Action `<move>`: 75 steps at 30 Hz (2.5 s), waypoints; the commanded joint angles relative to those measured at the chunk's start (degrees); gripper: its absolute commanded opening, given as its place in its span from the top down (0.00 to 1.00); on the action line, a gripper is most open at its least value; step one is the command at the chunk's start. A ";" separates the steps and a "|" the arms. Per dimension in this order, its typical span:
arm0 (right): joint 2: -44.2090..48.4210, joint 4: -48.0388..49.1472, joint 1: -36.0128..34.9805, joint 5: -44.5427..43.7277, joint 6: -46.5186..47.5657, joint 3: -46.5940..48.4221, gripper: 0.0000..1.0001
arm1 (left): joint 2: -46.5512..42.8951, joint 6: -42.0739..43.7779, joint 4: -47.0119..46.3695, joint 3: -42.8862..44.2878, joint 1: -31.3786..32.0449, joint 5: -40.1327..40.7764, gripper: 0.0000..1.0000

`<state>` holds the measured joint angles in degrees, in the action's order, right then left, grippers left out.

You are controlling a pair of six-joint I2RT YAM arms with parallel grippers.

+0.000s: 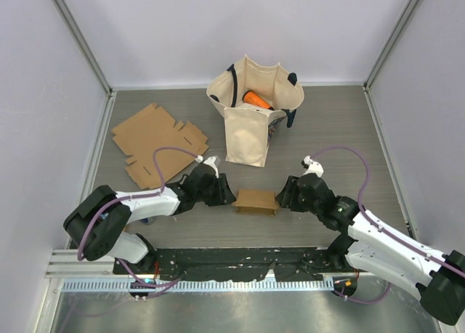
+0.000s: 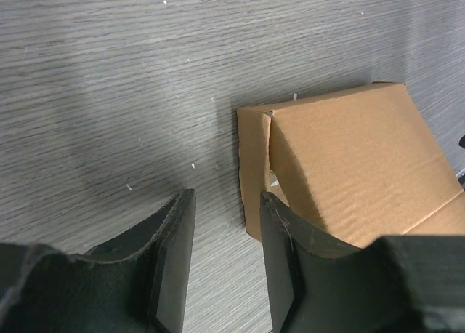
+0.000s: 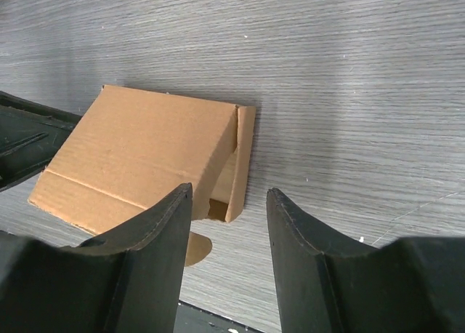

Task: Fold the paper box

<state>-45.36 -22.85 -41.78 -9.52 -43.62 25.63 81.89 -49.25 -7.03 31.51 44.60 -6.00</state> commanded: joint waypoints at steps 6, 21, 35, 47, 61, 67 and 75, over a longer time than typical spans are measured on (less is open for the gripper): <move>1.42 -0.18 0.03 -4.54 0.02 3.02 0.45 | -2.87 0.91 1.22 1.72 -0.13 0.63 0.52; -9.57 14.76 0.12 6.18 0.47 -2.77 0.43 | -6.48 0.13 6.15 5.14 -5.31 -2.52 0.31; -10.89 21.53 1.35 6.36 -1.56 -9.19 0.75 | 2.31 -3.65 -5.89 4.36 -5.93 -14.74 0.39; -9.57 24.17 4.16 7.15 -3.67 -14.99 0.93 | 3.82 -4.71 -7.13 3.47 -5.14 -14.31 0.40; -6.49 21.62 7.41 8.73 -5.25 -16.49 0.96 | 5.64 -5.50 -8.44 4.09 -5.14 -16.58 0.36; -7.54 22.15 7.59 8.82 -4.46 -15.79 0.96 | 7.84 -7.08 -12.83 4.26 -4.70 -19.48 0.38; -6.24 16.47 7.59 9.79 -2.44 -11.58 0.86 | 8.03 -9.89 -16.44 4.00 -4.35 -20.98 0.69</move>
<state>-52.38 3.25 -34.37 1.28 -49.19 11.31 90.43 -57.91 -20.14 34.65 39.77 -25.28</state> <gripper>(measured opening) 0.077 0.362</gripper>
